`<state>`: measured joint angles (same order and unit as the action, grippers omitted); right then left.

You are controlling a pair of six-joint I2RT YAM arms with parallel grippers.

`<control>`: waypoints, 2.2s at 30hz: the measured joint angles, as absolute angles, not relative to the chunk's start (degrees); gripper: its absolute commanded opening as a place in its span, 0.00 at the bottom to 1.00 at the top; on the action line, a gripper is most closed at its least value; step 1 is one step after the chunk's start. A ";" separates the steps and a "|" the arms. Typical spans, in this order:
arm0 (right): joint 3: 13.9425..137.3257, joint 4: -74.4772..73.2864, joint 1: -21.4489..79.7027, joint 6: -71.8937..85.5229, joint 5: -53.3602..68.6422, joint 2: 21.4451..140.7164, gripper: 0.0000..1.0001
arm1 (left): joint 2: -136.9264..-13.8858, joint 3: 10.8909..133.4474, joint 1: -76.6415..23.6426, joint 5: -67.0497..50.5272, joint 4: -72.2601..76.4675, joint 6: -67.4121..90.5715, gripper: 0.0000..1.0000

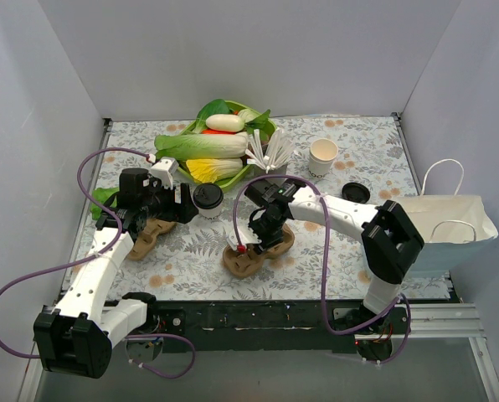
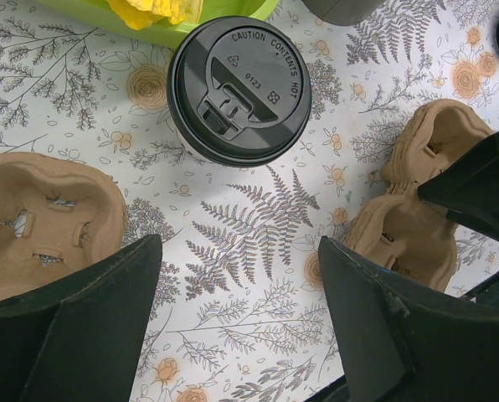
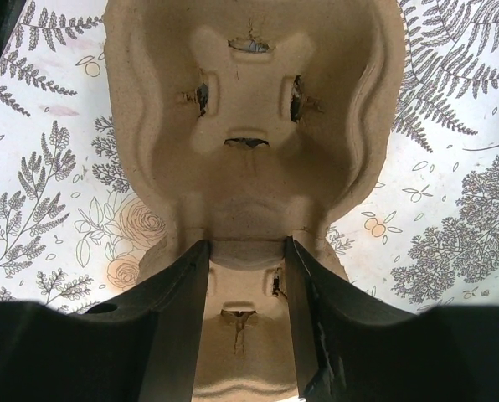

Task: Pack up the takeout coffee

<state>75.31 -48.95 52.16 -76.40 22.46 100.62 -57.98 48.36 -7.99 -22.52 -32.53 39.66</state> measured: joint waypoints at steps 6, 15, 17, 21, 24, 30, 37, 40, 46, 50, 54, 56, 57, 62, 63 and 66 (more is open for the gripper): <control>76.07 -49.41 52.16 -75.29 22.41 101.10 0.30 | -57.98 48.36 -7.99 -22.70 -32.53 39.66 0.75; 79.05 -52.36 52.16 -73.69 22.04 102.78 0.03 | -57.98 48.36 -7.99 -22.98 -32.51 39.64 0.75; 80.90 -54.72 52.16 -72.25 22.00 103.31 0.01 | -57.98 48.36 -7.99 -23.03 -32.51 39.64 0.75; 86.80 -58.59 52.14 -66.83 22.96 103.55 0.01 | -57.98 48.36 -7.99 -23.24 -32.49 39.64 0.75; 88.23 -57.89 52.34 -61.95 24.56 102.78 0.01 | -57.98 48.36 -7.99 -23.62 -32.49 39.57 0.75; 86.87 -59.77 50.24 -49.45 28.67 101.89 0.01 | -58.15 48.36 -7.97 -24.69 -32.51 39.18 0.75; 91.77 -58.13 44.82 -39.90 30.26 102.19 0.01 | -58.63 48.36 -7.97 -26.13 -32.53 38.54 0.75; 93.56 -57.95 43.55 -37.12 31.44 102.43 0.01 | -58.63 48.36 -7.99 -26.65 -32.53 38.35 0.74; 92.01 -56.71 45.58 -34.89 29.41 101.80 0.01 | -58.61 48.36 -7.97 -28.27 -32.56 37.91 0.74; 81.73 -54.52 50.81 -38.81 26.87 96.88 0.01 | -58.26 48.36 -7.99 -30.04 -32.49 37.06 0.74; 72.16 -52.23 53.71 -39.42 25.50 92.55 0.01 | -58.22 48.36 -7.99 -31.09 -32.49 36.42 0.74; 69.41 -49.78 53.12 -39.70 23.24 91.00 0.01 | -58.22 48.36 -7.99 -31.29 -32.49 36.34 0.74; 68.45 -48.45 52.47 -39.83 22.87 90.15 0.01 | -58.22 48.36 -7.99 -31.40 -32.51 36.25 0.74; 70.91 -46.57 46.89 -38.24 27.86 89.52 0.24 | -58.26 48.38 -7.97 -32.21 -33.06 35.31 0.74; 71.00 -46.06 46.19 -37.95 28.16 89.30 0.33 | -58.28 48.40 -7.97 -32.23 -33.21 35.11 0.74; 69.84 -45.12 46.19 -37.43 28.38 87.18 0.38 | -58.30 48.45 -7.99 -32.29 -33.85 34.46 0.74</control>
<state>69.84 -45.12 46.19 -37.43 28.38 87.18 -58.30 48.45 -7.99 -32.29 -33.85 34.46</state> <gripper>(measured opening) 0.335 0.741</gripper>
